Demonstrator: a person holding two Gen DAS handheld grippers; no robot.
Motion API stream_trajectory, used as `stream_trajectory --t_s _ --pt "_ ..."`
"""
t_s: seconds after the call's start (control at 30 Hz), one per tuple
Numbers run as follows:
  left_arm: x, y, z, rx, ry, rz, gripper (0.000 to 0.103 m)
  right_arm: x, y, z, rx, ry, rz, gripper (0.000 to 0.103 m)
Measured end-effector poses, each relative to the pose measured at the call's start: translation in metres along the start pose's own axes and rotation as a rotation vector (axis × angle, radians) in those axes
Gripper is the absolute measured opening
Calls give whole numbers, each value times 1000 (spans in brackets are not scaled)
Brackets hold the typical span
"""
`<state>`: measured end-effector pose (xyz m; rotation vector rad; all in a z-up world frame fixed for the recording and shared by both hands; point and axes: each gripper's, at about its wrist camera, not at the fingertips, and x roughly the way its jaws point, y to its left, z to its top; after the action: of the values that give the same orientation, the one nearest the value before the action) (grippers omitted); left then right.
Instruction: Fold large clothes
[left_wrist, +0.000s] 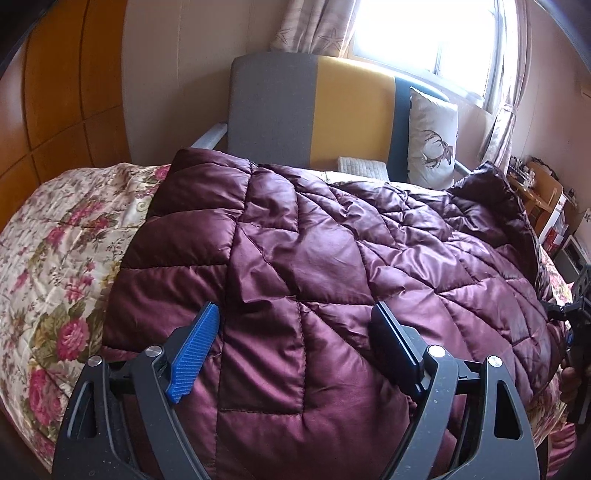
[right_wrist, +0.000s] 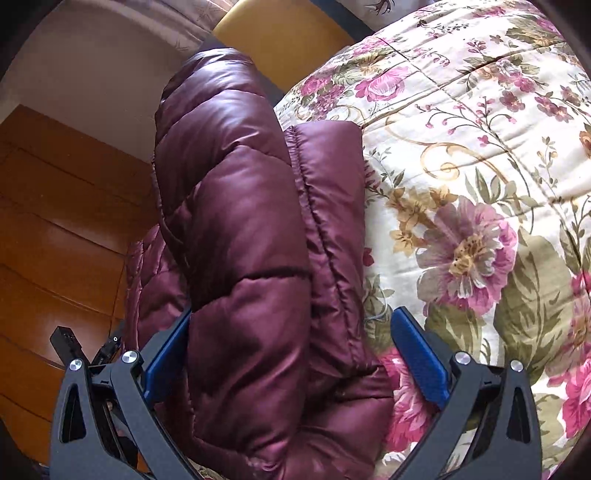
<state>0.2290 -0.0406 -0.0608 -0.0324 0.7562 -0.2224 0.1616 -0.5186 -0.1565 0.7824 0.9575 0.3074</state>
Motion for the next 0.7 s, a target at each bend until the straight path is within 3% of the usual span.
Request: stream_trajectory --t_s 0.07,0.13,0.17,0.23,0.33,0.5,0.7 --pt "-7 1 1 -3 -21 6 82 3 4 -3 -5 -8 0 100" --pt "-10 2 0 8 -32 19 82 10 18 -10 -15 -7 30 76" --pt "-9 4 -1 15 -25 25 82 8 23 -14 -34 -18 16 73" --pt "-8 3 -3 21 -13 24 82 0 38 -18 -76 -30 4 50" --pt "-7 4 -5 3 20 -35 81 -24 58 -26 -131 -33 -12 35" --pt "-16 -13 -11 32 55 -121 78 -65 61 -54 -173 -40 -38 29" --pt "-34 -38 -13 94 55 -221 77 -87 26 -94 -54 -88 -43 31"
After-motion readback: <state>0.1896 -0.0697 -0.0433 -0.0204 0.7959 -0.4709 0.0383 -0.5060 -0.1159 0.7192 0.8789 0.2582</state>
